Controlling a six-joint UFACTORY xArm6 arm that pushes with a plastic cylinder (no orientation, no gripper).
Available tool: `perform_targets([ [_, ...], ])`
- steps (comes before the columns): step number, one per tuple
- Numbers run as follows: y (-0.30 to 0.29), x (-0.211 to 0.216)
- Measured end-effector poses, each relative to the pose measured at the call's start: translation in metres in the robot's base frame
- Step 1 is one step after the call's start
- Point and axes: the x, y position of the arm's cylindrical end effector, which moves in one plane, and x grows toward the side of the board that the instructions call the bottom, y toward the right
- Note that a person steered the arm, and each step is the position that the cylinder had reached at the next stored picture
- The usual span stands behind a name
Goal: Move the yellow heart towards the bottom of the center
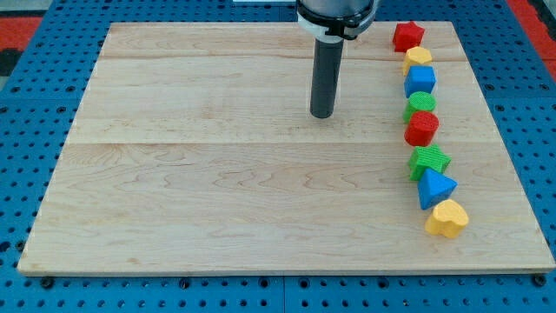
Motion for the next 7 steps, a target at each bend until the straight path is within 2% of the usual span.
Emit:
perform_targets([
  [1, 0.0, 0.0],
  [2, -0.008, 0.024],
  [4, -0.054, 0.132],
  [7, -0.05, 0.141],
])
